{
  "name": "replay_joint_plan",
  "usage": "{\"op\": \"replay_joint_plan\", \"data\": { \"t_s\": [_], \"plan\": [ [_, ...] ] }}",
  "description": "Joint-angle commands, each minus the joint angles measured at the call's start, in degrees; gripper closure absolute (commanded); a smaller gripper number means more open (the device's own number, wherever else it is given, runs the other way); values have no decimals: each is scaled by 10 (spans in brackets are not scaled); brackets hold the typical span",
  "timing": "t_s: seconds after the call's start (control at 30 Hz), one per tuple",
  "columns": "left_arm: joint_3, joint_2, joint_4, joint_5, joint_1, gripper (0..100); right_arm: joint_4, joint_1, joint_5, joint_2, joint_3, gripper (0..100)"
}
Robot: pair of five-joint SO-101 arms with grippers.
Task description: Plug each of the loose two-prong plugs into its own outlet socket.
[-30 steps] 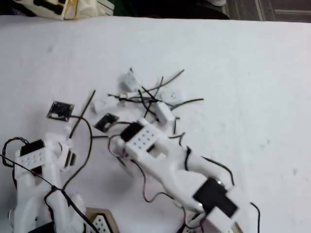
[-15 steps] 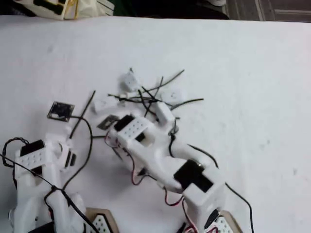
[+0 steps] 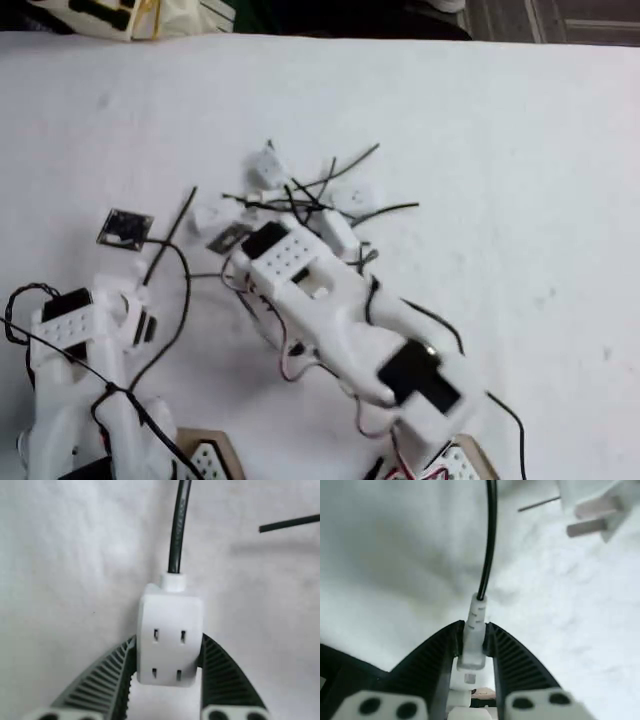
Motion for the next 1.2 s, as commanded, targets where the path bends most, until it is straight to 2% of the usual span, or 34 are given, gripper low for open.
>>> {"op": "replay_joint_plan", "data": {
  "t_s": [0.0, 0.23, 0.4, 0.63, 0.8, 1.0, 1.17],
  "plan": [
    [0, -17, -7, 2, -4, 977, 22, 32, -5, -110, -18, 981],
    [0, -17, -11, 2, -4, 977, 57, 95, -6, -229, -14, 981],
    [0, -17, -18, 3, -4, 977, 55, 106, -4, -319, 55, 981],
    [-24, -18, -15, 6, -2, 977, -11, 158, -6, -521, 182, 981],
    [-47, -18, -14, 10, 62, 978, -62, 215, -6, -655, 279, 981],
    [-90, -18, -11, 77, 143, 978, -70, 270, -1, -771, 330, 981],
    [-167, -18, 51, 79, 203, 978, -65, 296, 15, -804, 336, 981]
  ]
}}
